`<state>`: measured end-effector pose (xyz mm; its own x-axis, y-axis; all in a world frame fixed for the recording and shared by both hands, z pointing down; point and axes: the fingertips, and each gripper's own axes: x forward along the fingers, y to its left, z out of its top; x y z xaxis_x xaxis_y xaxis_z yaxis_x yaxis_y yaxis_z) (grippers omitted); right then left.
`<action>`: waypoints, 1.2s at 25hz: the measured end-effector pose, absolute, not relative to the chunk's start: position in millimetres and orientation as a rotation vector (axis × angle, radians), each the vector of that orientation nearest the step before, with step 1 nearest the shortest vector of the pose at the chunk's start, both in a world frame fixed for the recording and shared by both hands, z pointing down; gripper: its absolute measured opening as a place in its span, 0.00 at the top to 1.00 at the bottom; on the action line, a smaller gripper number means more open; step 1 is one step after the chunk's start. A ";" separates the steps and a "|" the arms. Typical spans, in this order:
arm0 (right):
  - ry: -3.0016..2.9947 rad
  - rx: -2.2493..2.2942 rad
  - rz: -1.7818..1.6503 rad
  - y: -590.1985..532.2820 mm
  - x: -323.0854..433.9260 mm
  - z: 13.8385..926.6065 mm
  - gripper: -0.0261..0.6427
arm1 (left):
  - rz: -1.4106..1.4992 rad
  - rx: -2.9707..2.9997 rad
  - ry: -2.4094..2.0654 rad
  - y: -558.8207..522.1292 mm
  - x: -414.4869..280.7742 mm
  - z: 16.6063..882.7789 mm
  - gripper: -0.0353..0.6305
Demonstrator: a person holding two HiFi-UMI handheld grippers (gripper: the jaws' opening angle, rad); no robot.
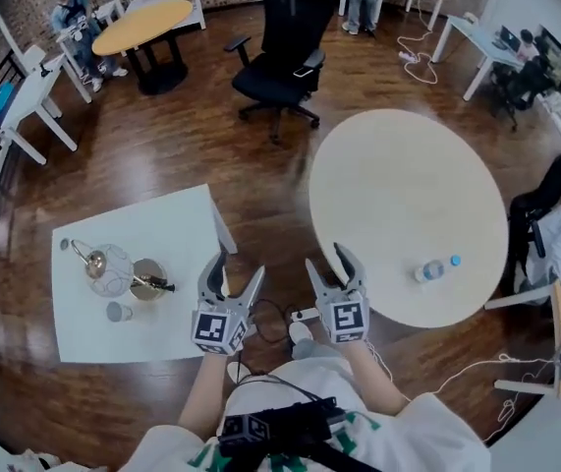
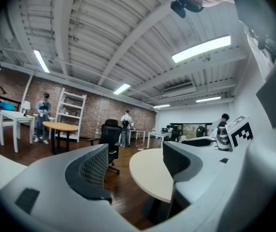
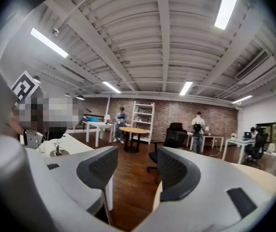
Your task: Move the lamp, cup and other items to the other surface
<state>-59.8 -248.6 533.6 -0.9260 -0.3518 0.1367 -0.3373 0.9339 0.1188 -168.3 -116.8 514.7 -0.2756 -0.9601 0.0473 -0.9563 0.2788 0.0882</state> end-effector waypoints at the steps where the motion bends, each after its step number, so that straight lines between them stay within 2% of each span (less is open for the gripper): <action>1: -2.956 0.456 -0.129 -234.8 -73.0 531.7 0.54 | -0.072 1.795 -2.471 -103.7 -172.4 512.7 0.43; 8: -3.063 -0.102 -0.243 -91.7 -168.2 518.1 0.54 | -0.067 1.366 -2.742 44.0 -203.3 512.7 0.43; 17: -3.051 -0.536 -0.074 37.0 -207.7 517.7 0.55 | -0.034 0.899 -2.938 195.8 -213.5 513.3 0.43; 30: -2.936 -0.800 -0.001 109.2 -221.6 547.3 0.59 | -0.091 0.758 -2.984 253.4 -208.4 520.2 0.44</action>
<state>-221.6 109.2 547.3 -0.8572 0.5061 0.0954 0.5062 0.8621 -0.0252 -208.4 253.4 520.2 -0.8772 -0.4781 0.0446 -0.4745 0.8773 0.0722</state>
